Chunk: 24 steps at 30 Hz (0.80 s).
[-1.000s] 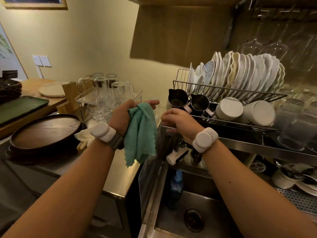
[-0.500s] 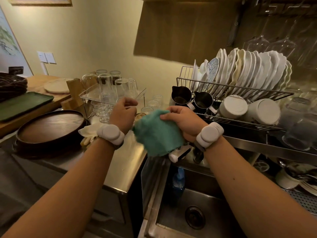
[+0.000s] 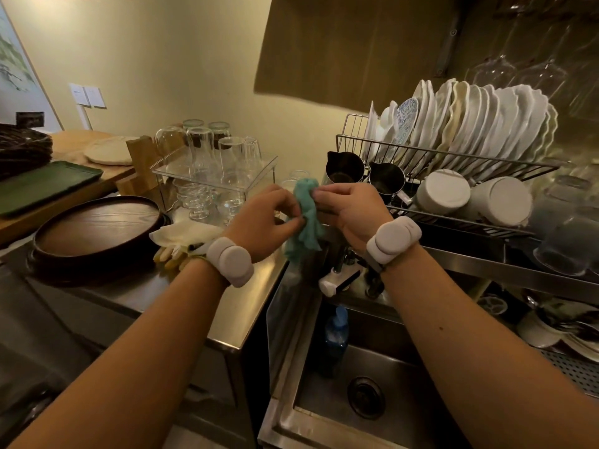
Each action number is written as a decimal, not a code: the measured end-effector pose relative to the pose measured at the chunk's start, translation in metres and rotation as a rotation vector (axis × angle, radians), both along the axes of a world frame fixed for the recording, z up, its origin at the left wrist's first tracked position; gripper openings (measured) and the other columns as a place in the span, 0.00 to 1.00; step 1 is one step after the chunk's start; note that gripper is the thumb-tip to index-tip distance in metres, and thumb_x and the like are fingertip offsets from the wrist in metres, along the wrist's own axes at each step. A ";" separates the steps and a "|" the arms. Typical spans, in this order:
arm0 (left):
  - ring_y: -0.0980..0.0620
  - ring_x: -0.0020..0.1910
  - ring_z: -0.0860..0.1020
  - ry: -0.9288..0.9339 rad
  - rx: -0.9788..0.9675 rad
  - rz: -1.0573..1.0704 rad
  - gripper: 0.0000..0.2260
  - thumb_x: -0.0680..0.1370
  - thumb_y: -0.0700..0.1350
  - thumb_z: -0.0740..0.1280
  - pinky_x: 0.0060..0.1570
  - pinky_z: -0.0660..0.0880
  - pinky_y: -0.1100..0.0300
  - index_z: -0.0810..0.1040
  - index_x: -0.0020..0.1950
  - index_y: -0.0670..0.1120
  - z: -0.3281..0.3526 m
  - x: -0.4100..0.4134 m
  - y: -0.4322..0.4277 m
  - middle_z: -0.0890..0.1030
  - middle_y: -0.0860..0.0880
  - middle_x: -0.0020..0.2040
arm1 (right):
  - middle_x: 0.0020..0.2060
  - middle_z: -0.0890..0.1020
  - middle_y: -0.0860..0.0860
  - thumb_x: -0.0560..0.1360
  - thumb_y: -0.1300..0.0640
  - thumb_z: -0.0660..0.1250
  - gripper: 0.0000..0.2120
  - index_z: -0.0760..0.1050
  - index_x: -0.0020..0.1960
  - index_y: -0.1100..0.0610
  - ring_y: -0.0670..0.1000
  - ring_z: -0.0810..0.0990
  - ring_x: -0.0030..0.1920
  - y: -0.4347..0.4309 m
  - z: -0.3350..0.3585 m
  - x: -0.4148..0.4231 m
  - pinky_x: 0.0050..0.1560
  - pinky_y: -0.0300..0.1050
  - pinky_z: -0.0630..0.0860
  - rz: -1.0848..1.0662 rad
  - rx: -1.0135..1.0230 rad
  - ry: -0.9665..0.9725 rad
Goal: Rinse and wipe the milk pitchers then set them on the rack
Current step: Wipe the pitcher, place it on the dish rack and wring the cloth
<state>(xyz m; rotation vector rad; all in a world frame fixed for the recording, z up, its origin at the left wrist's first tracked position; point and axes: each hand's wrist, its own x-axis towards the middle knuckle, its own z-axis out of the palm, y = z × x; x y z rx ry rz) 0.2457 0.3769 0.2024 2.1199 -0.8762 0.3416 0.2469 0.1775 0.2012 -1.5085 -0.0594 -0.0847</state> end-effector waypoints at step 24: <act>0.47 0.53 0.76 0.546 0.009 0.188 0.13 0.72 0.39 0.71 0.59 0.75 0.46 0.78 0.52 0.54 0.015 0.031 0.054 0.77 0.44 0.60 | 0.37 0.83 0.50 0.71 0.70 0.67 0.14 0.82 0.40 0.52 0.46 0.78 0.36 -0.009 0.014 -0.021 0.38 0.38 0.75 -0.105 -0.612 0.061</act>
